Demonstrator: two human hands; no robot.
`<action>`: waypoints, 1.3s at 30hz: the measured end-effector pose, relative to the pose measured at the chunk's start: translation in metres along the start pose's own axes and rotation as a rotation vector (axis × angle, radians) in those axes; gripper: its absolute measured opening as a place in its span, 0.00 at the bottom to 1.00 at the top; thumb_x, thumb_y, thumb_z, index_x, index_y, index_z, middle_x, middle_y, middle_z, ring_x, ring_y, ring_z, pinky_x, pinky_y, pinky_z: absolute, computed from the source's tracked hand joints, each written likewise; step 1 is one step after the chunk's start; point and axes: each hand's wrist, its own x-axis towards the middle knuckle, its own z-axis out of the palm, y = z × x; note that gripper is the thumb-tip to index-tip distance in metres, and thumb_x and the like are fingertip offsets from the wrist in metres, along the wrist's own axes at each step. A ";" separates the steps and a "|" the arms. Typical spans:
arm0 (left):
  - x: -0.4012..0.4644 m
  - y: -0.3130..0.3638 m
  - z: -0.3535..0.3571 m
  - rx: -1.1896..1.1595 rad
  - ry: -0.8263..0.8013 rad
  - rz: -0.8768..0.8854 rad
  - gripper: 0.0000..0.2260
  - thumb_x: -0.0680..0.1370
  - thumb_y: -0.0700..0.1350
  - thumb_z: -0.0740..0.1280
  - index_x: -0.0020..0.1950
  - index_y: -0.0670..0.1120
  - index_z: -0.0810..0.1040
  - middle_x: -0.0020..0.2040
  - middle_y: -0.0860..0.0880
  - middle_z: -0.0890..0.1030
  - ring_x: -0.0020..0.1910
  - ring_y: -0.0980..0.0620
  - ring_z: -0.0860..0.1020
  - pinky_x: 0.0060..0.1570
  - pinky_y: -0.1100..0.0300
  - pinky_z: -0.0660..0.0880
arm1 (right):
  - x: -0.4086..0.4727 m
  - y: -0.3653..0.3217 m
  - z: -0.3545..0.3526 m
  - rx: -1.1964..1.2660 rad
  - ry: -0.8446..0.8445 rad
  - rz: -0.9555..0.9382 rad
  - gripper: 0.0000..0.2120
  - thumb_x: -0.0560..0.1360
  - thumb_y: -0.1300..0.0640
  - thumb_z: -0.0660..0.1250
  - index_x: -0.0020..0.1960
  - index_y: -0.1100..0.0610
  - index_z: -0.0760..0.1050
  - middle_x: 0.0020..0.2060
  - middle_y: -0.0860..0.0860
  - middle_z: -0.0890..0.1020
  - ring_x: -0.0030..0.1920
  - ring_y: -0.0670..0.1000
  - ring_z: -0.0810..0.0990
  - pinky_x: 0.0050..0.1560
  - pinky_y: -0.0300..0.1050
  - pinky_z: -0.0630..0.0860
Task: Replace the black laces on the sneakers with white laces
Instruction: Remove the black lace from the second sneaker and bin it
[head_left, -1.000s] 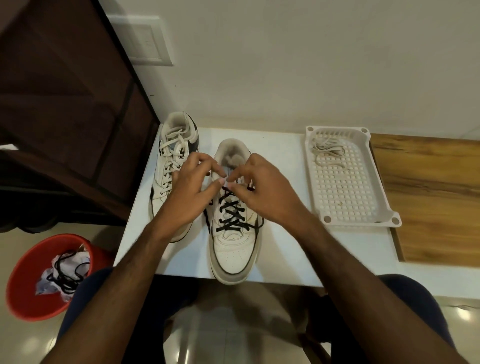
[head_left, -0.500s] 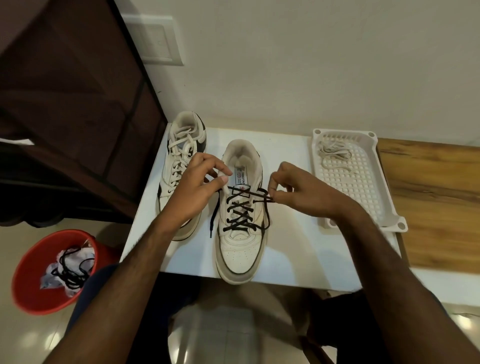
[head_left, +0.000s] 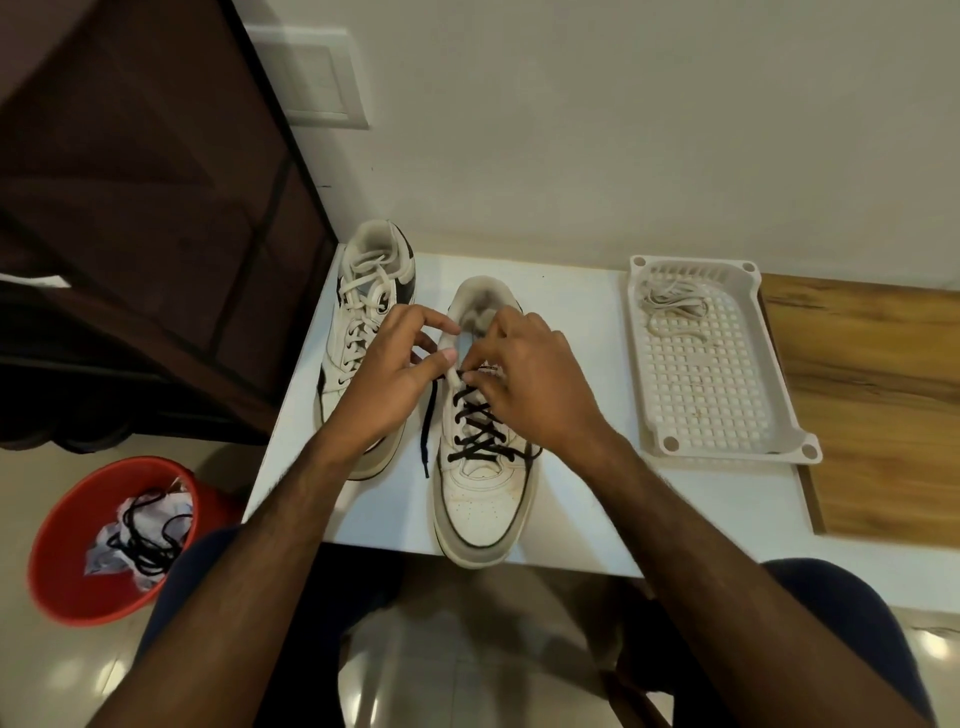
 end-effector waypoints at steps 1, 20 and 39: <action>0.000 0.000 0.000 0.003 0.003 -0.001 0.09 0.80 0.44 0.67 0.59 0.51 0.78 0.56 0.60 0.72 0.53 0.62 0.75 0.52 0.64 0.73 | 0.001 0.005 -0.007 0.152 -0.027 0.041 0.03 0.75 0.55 0.74 0.48 0.53 0.84 0.50 0.46 0.74 0.53 0.48 0.74 0.55 0.49 0.74; 0.000 -0.002 0.000 -0.016 0.007 0.002 0.10 0.77 0.50 0.66 0.57 0.54 0.79 0.57 0.58 0.73 0.55 0.60 0.76 0.54 0.64 0.72 | 0.005 0.010 0.002 0.111 0.023 0.006 0.09 0.77 0.49 0.70 0.55 0.49 0.81 0.47 0.44 0.76 0.50 0.49 0.69 0.52 0.53 0.72; -0.005 0.001 0.011 0.468 0.060 0.202 0.09 0.80 0.50 0.61 0.51 0.54 0.81 0.65 0.56 0.70 0.63 0.58 0.65 0.61 0.52 0.58 | -0.024 0.056 -0.080 0.498 -0.097 0.363 0.05 0.72 0.58 0.63 0.39 0.58 0.75 0.36 0.52 0.84 0.41 0.50 0.83 0.42 0.45 0.74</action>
